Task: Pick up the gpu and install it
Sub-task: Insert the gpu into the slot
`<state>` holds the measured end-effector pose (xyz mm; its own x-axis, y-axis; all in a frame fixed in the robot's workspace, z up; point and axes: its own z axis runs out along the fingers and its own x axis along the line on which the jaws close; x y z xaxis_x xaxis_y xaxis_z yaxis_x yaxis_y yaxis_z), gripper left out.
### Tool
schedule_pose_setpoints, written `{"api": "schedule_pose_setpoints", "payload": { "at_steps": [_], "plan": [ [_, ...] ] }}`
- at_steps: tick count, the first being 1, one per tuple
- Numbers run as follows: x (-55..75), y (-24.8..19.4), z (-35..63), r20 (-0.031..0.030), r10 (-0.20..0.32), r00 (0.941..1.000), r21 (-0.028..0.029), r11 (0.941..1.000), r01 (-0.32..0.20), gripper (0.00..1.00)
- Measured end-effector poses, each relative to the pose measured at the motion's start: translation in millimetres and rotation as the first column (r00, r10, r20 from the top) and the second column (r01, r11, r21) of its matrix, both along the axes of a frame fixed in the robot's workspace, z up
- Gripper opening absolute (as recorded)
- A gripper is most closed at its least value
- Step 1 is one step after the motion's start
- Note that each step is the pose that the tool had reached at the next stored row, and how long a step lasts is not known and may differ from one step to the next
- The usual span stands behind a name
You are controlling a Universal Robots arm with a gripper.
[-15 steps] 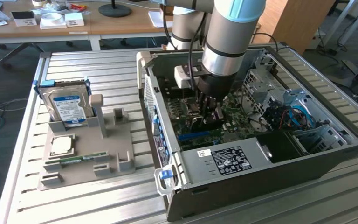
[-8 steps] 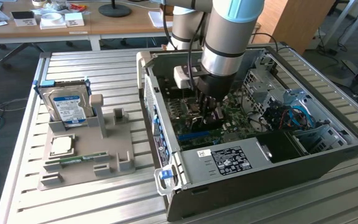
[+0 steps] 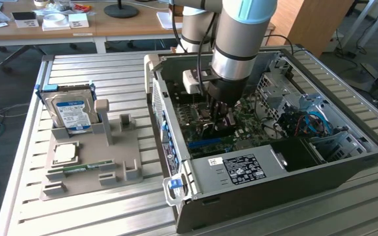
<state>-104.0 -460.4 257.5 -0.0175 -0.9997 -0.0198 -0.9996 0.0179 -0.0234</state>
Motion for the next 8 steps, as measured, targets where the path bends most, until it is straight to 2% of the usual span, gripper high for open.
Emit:
{"api": "schedule_pose_setpoints", "payload": {
  "at_steps": [8],
  "plan": [
    [-0.5,0.1,-0.2,0.0013,0.000,1.0000,-0.0003,1.0000,0.000,0.27]
  ]
}}
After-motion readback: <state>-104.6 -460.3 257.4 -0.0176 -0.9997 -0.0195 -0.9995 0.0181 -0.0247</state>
